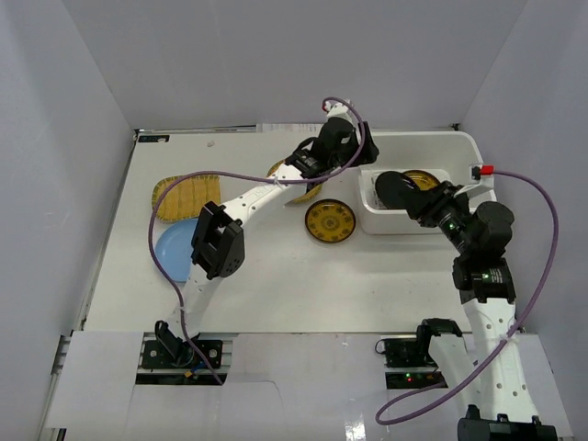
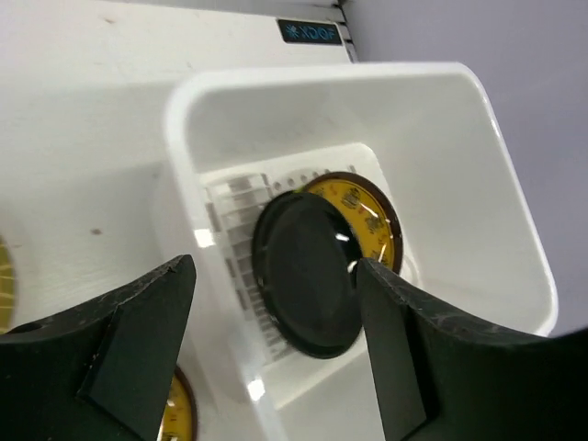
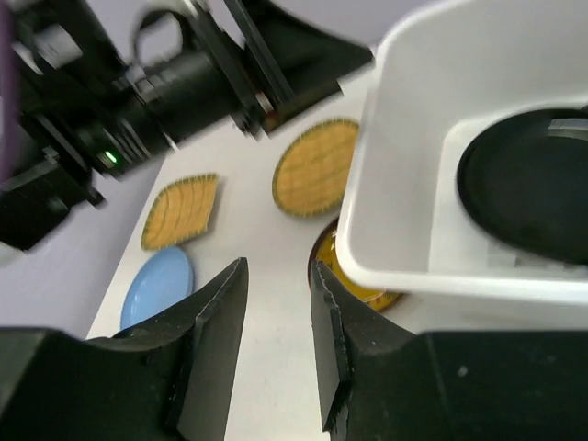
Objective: Place the plates into the plastic bin on the countertop
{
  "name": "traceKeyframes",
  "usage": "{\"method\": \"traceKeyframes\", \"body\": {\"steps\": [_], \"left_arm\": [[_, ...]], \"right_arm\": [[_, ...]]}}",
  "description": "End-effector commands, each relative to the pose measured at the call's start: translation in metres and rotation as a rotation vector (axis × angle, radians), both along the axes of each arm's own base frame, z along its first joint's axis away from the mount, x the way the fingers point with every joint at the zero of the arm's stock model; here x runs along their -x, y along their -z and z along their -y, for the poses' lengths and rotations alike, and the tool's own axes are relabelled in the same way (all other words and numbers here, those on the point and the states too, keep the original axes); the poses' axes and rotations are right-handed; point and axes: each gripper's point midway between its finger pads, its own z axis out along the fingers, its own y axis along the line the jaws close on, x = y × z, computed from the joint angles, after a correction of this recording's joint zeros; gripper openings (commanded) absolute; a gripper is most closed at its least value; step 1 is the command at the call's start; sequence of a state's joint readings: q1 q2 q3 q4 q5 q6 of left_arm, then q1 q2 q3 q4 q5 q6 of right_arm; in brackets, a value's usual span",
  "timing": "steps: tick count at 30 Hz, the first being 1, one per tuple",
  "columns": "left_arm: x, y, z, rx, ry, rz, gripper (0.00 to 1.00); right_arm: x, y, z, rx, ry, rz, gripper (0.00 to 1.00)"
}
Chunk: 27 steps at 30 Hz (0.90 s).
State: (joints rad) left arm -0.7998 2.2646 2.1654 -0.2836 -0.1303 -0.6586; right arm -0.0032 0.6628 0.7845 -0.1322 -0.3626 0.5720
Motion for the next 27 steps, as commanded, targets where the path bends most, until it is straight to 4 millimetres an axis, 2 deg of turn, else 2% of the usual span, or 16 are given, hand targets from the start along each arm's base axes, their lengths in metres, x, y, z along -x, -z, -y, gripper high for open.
{"method": "traceKeyframes", "body": {"steps": [1,2,3,4,5,7,9,10,12,13,14,15,16,21,24,27], "left_arm": [[-0.007,-0.063,-0.052,0.02,-0.046,0.096,0.82],[-0.001,-0.086,-0.066,0.036,-0.057,0.128,0.82],[0.001,-0.089,-0.078,0.019,-0.075,0.143,0.82],[0.006,-0.058,-0.095,-0.039,-0.092,0.1,0.81],[0.02,-0.084,-0.115,-0.015,-0.11,0.137,0.8],[0.032,-0.083,-0.144,-0.008,-0.152,0.159,0.79],[0.061,-0.059,-0.182,-0.025,-0.194,0.125,0.77],[0.066,-0.05,-0.201,-0.022,-0.247,0.101,0.76],[0.095,-0.016,-0.234,-0.044,-0.284,0.038,0.75],[0.101,-0.004,-0.248,-0.032,-0.321,-0.001,0.75],[0.118,0.034,-0.264,-0.084,-0.337,-0.072,0.74],[0.13,0.029,-0.274,-0.062,-0.348,-0.068,0.74],[0.14,0.039,-0.282,-0.07,-0.357,-0.088,0.74],[0.188,0.073,-0.33,-0.046,-0.482,-0.159,0.75],[0.192,0.079,-0.336,-0.015,-0.512,-0.164,0.77],[0.184,0.083,-0.323,0.013,-0.487,-0.185,0.77]], "right_arm": [[0.009,0.021,-0.025,-0.076,-0.105,-0.022,0.4],[0.013,0.029,-0.034,-0.079,-0.135,-0.037,0.41],[0.014,0.046,-0.038,-0.081,-0.144,-0.076,0.41],[0.013,0.055,-0.041,-0.078,-0.131,-0.093,0.41],[0.021,0.064,-0.059,-0.072,-0.185,-0.113,0.41],[0.021,0.084,-0.07,-0.061,-0.164,-0.139,0.43],[0.034,0.095,-0.097,-0.079,-0.212,-0.161,0.47],[0.038,0.117,-0.103,-0.072,-0.185,-0.192,0.49],[0.034,0.126,-0.106,-0.144,-0.118,-0.198,0.55],[0.035,0.152,-0.104,-0.136,-0.068,-0.239,0.56],[0.034,0.16,-0.104,-0.152,-0.046,-0.253,0.59],[0.031,0.159,-0.105,-0.213,-0.023,-0.253,0.6],[0.03,0.183,-0.1,-0.202,0.024,-0.295,0.61],[0.013,0.209,-0.091,-0.288,0.172,-0.334,0.62],[0.004,0.216,-0.09,-0.294,0.221,-0.354,0.62],[-0.005,0.222,-0.096,-0.324,0.247,-0.372,0.62]]}}
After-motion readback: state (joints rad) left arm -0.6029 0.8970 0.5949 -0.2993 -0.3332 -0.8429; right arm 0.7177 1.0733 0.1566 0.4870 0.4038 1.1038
